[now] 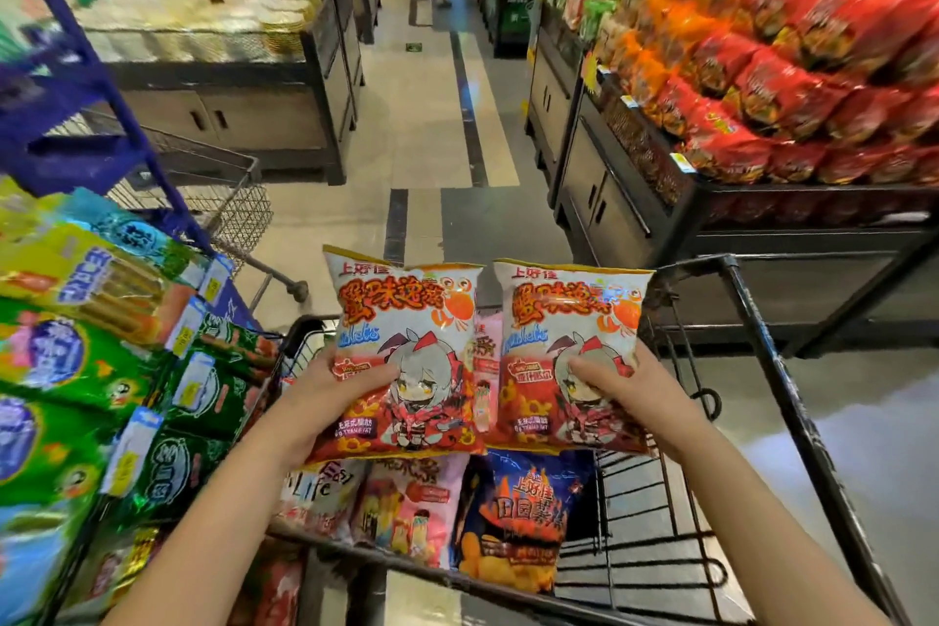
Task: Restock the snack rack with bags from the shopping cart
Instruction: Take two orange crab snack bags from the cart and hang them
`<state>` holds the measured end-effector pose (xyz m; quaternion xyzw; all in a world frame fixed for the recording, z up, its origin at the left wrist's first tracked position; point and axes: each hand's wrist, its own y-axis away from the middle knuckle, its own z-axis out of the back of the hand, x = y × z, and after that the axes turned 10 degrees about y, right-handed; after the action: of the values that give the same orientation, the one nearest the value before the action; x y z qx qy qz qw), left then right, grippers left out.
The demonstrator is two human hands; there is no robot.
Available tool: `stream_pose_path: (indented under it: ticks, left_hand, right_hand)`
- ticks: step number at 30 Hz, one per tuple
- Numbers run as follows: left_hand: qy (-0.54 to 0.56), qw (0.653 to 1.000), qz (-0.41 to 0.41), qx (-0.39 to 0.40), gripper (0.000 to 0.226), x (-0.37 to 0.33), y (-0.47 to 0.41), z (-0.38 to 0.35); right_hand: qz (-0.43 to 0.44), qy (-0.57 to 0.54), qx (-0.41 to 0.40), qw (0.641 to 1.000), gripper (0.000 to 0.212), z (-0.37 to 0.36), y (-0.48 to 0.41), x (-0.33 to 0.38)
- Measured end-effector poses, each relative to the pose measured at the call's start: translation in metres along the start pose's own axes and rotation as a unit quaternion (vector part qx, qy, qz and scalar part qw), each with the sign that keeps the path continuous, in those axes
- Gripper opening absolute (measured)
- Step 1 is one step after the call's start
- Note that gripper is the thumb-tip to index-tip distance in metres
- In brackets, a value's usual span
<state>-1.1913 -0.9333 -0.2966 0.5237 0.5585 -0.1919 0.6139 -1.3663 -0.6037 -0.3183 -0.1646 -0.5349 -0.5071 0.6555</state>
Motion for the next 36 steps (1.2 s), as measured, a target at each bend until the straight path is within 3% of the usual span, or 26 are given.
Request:
stream_pose_path:
  ticks: [2,4,8,13,17,20,25,27,30,33,36]
  left_hand:
    - [0.003,1.000,-0.004,-0.021,0.109,0.003,0.007,0.012]
    - [0.018,0.999,-0.005,-0.040,0.095,0.006,0.018,0.021]
    - [0.051,0.993,-0.018,-0.102,0.081,0.015,0.049,0.032]
    - [0.104,0.973,-0.033,-0.203,0.064,0.035,0.102,0.029]
    - [0.154,0.953,-0.065,-0.252,0.073,0.063,0.153,0.022]
    - [0.185,0.926,-0.091,-0.316,0.081,0.089,0.195,0.012]
    - [0.230,0.875,-0.111,-0.412,0.051,0.132,0.280,-0.009]
    - [0.246,0.855,-0.117,-0.441,0.055,0.151,0.321,-0.013]
    - [0.256,0.818,-0.135,-0.498,0.078,0.176,0.383,-0.029]
    - [0.264,0.769,-0.174,-0.556,0.101,0.198,0.441,-0.050]
    - [0.266,0.723,-0.191,-0.608,0.112,0.224,0.498,-0.073]
  right_hand:
    - [0.014,-0.001,0.023,1.000,0.073,-0.009,-0.003,0.012]
    - [0.040,-0.008,0.048,0.998,0.055,-0.016,-0.004,0.022]
    - [0.082,-0.008,0.119,0.989,0.047,-0.029,-0.011,0.045]
    - [0.094,0.001,0.225,0.970,0.062,-0.039,-0.034,0.058]
    - [0.133,0.044,0.288,0.947,0.075,-0.063,-0.046,0.062]
    - [0.177,0.089,0.327,0.924,0.072,-0.092,-0.039,0.065]
    - [0.197,0.156,0.400,0.882,0.084,-0.152,-0.010,0.066]
    - [0.208,0.177,0.445,0.853,0.078,-0.175,0.018,0.074]
    - [0.219,0.158,0.512,0.815,0.050,-0.205,0.067,0.086]
    - [0.244,0.151,0.583,0.760,0.079,-0.237,0.119,0.088]
    - [0.276,0.148,0.625,0.715,0.074,-0.259,0.177,0.089]
